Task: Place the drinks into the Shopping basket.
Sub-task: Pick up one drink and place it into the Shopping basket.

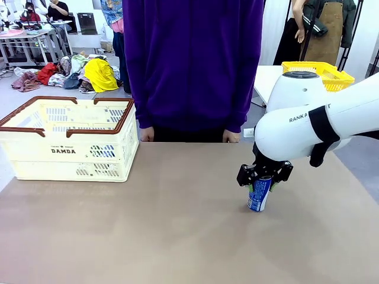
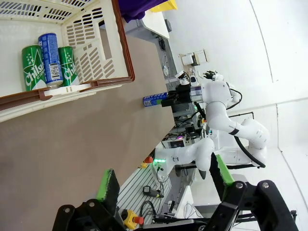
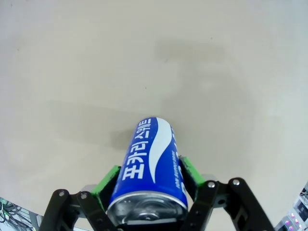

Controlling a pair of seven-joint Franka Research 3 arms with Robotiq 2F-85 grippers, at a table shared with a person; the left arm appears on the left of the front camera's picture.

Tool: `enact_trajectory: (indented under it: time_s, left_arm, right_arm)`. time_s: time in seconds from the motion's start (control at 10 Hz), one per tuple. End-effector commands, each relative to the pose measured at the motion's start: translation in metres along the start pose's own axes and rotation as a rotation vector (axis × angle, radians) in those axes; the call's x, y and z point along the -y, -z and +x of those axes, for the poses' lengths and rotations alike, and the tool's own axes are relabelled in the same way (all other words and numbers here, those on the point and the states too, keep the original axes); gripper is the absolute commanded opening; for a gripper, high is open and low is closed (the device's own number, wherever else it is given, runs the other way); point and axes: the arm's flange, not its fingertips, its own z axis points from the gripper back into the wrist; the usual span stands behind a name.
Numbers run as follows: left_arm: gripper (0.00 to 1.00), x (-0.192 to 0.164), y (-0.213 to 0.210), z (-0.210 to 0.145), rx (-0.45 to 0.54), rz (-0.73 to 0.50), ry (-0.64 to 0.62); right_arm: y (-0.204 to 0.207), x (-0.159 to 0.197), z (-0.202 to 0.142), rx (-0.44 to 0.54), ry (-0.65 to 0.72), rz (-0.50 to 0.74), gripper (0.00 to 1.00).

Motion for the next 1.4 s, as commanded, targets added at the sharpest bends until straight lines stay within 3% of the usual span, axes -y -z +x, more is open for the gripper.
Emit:
enact_trajectory:
  time_s: [0.0,0.6,0.9,1.1,1.3]
  left_arm:
    - [1.0,0.0,0.001,-0.005,-0.005,0.005,0.012]
    - [1.0,0.0,0.001,-0.005,-0.005,0.005,0.012]
    - [1.0,0.0,0.001,-0.005,-0.005,0.005,0.012]
    - [1.0,0.0,0.001,-0.005,-0.005,0.005,0.012]
    - [1.0,0.0,0.001,-0.005,-0.005,0.005,0.012]
  right_arm:
    - [-0.003,0.003,-0.005,0.004,-0.007,-0.028,0.0]
    - [-0.097,-0.001,-0.017,-0.021,-0.091,0.025,0.0]
    - [-0.166,0.002,-0.026,-0.061,-0.009,0.195,0.0]
    - [-0.199,0.011,-0.03,0.023,0.055,0.229,0.0]
    - [-0.2,0.014,-0.031,0.066,0.056,0.24,0.0]
